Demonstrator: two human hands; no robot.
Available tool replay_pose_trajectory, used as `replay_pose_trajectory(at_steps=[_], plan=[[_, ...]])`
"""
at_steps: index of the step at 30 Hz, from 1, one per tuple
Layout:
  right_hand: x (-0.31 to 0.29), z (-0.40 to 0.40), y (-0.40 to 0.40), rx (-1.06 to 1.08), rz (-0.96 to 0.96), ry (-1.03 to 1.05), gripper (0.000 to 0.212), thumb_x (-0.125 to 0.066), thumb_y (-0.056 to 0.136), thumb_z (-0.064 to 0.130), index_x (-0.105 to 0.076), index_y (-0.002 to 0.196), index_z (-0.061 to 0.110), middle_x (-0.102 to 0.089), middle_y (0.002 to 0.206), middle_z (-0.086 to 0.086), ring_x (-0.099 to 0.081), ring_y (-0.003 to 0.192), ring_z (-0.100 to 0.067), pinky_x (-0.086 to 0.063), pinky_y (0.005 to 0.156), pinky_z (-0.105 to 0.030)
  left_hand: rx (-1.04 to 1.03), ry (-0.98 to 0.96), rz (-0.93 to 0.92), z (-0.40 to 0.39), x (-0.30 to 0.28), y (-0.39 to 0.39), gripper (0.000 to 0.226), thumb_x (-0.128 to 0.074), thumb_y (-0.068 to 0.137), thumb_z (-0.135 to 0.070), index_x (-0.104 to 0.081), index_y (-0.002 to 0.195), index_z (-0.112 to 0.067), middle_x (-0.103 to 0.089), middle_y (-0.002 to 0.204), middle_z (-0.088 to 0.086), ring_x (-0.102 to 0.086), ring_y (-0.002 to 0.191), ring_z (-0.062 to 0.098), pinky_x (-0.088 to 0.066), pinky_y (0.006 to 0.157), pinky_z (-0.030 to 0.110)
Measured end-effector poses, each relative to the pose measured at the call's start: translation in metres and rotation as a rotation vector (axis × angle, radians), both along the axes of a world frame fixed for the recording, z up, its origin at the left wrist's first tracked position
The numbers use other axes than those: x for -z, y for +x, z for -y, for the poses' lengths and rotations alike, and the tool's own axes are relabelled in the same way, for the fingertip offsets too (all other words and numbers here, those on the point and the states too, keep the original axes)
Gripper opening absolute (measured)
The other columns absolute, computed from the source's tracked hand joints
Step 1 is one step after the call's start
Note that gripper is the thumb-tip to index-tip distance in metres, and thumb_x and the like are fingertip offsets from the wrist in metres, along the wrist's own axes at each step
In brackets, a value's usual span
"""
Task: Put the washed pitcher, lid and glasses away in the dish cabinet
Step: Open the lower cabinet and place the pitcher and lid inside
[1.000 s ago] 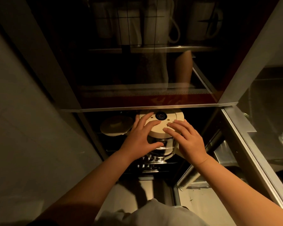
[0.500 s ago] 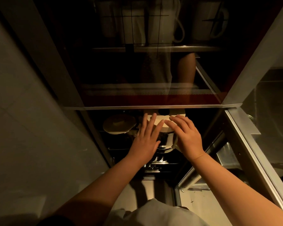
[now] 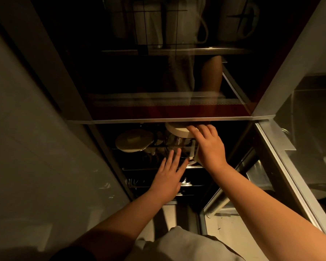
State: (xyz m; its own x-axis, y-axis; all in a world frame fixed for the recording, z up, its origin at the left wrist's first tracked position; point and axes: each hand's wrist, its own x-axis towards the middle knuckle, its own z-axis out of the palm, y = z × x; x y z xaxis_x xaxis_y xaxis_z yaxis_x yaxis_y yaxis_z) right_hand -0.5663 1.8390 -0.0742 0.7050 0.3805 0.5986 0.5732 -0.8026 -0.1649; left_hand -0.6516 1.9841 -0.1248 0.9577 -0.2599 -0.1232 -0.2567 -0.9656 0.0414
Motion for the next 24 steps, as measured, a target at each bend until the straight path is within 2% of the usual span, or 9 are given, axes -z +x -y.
replay_pose_trajectory(at_steps=[4, 8, 11, 14, 17, 24], plan=[[0.008, 0.004, -0.002, -0.021, -0.035, -0.029, 0.079, -0.067, 0.062, -0.013, -0.044, 0.133, 0.013, -0.054, 0.124, -0.015, -0.037, 0.118, -0.031, -0.051, 0.081, -0.044, -0.009, -0.002, -0.017, 0.005, 0.001, 0.003, 0.081, -0.046, 0.097, -0.032, 0.017, 0.147, -0.024, 0.044, 0.144, 0.012, 0.034, 0.136, 0.028, 0.01, 0.115, 0.042], [0.011, 0.01, -0.004, -0.04, -0.083, -0.049, 0.087, -0.069, 0.061, -0.015, -0.037, 0.137, 0.014, -0.048, 0.133, -0.016, -0.034, 0.126, -0.033, -0.046, 0.093, -0.046, -0.013, -0.021, -0.035, 0.006, 0.004, 0.004, 0.084, -0.046, 0.097, -0.034, 0.023, 0.143, -0.023, 0.043, 0.145, 0.013, 0.034, 0.137, 0.029, 0.008, 0.117, 0.043], [0.006, 0.007, -0.001, -0.063, -0.105, -0.06, 0.085, -0.07, 0.061, -0.013, -0.037, 0.135, 0.013, -0.048, 0.129, -0.016, -0.037, 0.121, -0.032, -0.049, 0.087, -0.044, -0.029, -0.049, -0.043, 0.008, 0.001, 0.008, 0.084, -0.046, 0.097, -0.034, 0.024, 0.143, -0.024, 0.044, 0.143, 0.014, 0.032, 0.137, 0.03, 0.007, 0.118, 0.042], [-0.001, 0.002, 0.005, -0.054, -0.089, -0.092, 0.079, -0.076, 0.058, -0.006, -0.041, 0.128, 0.01, -0.051, 0.118, -0.015, -0.042, 0.109, -0.029, -0.051, 0.076, -0.038, -0.048, -0.086, -0.043, 0.01, -0.003, 0.014, 0.079, -0.047, 0.097, -0.034, 0.012, 0.149, -0.022, 0.046, 0.142, 0.014, 0.03, 0.139, 0.03, 0.006, 0.117, 0.041], [-0.001, 0.002, 0.01, -0.033, -0.07, -0.116, 0.076, -0.076, 0.057, -0.005, -0.044, 0.125, 0.008, -0.053, 0.112, -0.015, -0.044, 0.103, -0.029, -0.051, 0.072, -0.037, -0.055, -0.087, -0.033, 0.009, -0.004, 0.02, 0.076, -0.047, 0.097, -0.034, 0.006, 0.151, -0.021, 0.045, 0.142, 0.013, 0.028, 0.139, 0.029, 0.004, 0.118, 0.041], [0.006, 0.009, 0.004, -0.001, -0.161, -0.057, 0.077, -0.072, 0.065, -0.006, -0.039, 0.133, 0.008, -0.044, 0.129, -0.019, -0.04, 0.118, -0.033, -0.054, 0.069, -0.035, -0.052, -0.118, -0.042, 0.008, -0.002, 0.025, 0.081, -0.048, 0.097, -0.032, 0.014, 0.149, -0.024, 0.047, 0.141, 0.01, 0.025, 0.141, 0.027, 0.0, 0.119, 0.041]])
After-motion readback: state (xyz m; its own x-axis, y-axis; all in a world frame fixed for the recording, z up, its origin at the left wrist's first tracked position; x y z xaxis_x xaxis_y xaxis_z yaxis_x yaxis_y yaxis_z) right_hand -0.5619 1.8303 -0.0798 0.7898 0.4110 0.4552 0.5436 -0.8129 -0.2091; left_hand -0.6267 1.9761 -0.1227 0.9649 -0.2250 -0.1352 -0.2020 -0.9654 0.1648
